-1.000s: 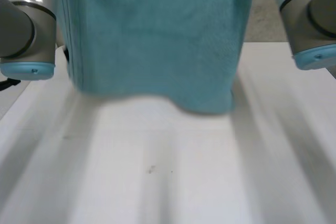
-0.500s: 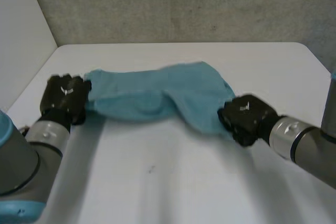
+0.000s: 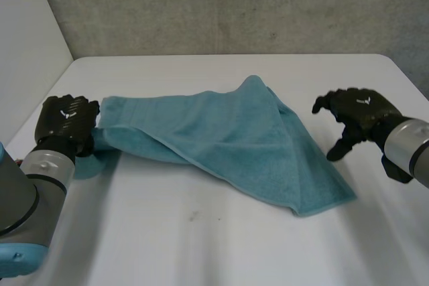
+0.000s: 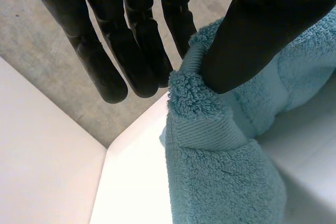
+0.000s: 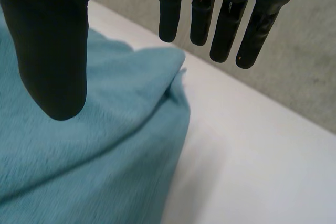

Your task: Fold the laundry

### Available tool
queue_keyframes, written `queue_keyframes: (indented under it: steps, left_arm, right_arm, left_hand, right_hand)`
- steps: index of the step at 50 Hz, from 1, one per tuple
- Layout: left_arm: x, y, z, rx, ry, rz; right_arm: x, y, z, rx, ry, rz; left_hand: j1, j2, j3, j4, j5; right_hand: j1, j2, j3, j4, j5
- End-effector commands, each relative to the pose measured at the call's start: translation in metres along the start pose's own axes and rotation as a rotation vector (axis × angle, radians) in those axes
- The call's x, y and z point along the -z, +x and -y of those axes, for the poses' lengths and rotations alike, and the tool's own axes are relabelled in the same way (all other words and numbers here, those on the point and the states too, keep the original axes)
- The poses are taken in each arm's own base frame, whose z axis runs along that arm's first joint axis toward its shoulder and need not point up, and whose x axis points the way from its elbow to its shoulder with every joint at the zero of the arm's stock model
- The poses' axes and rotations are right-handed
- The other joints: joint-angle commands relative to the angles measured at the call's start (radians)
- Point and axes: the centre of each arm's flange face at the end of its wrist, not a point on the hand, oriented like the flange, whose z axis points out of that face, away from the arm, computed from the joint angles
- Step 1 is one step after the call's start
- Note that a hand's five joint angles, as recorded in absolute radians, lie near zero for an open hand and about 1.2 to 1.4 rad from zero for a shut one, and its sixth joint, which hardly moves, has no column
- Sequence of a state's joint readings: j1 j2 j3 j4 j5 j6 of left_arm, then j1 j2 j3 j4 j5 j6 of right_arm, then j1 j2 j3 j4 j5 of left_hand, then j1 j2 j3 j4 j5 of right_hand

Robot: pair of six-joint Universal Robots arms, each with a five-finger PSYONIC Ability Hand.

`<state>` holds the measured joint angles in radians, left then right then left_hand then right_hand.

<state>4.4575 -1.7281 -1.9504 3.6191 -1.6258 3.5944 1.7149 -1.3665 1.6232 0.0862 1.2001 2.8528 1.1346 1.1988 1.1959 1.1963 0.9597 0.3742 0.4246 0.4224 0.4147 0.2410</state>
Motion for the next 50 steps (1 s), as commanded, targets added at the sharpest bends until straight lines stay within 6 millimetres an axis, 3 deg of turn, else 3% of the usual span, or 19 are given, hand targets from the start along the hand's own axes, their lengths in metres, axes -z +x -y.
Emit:
queue_keyframes:
  steps: [1,7,12,17,47,50]
  left_arm:
    - [-0.011,-0.016,-0.004,0.002,-0.012,0.051]
    - [-0.015,-0.027,-0.008,0.004,-0.025,0.085]
    - [-0.016,-0.026,-0.012,0.004,-0.038,0.083]
    - [-0.016,-0.023,-0.016,0.004,-0.05,0.073]
    - [-0.015,-0.018,-0.019,0.003,-0.059,0.057]
    - [-0.014,-0.018,-0.02,0.003,-0.063,0.057]
  right_arm:
    - [0.003,-0.003,-0.033,0.126,-0.103,0.045]
    - [0.003,-0.004,-0.06,0.259,-0.153,0.118]
    - [-0.006,0.001,-0.083,0.251,-0.161,0.158]
    - [-0.012,0.003,-0.091,0.243,-0.156,0.164]
    - [-0.03,0.01,-0.101,0.271,-0.126,0.143]
    - [-0.034,0.011,-0.102,0.273,-0.116,0.139]
  left_hand:
    - [0.262,0.197,0.2,0.2,0.262]
    - [0.262,0.197,0.2,0.2,0.262]
    - [0.262,0.197,0.2,0.2,0.262]
    - [0.262,0.197,0.2,0.2,0.262]
    - [0.262,0.197,0.2,0.2,0.262]
    - [0.262,0.197,0.2,0.2,0.262]
  right_hand:
    - [0.066,0.016,0.018,0.025,0.025]
    - [0.122,0.071,0.074,0.081,0.08]
    - [0.189,0.139,0.141,0.149,0.148]
    - [0.28,0.23,0.232,0.24,0.239]
    - [0.439,0.388,0.391,0.398,0.398]
    - [0.594,0.543,0.546,0.553,0.553]
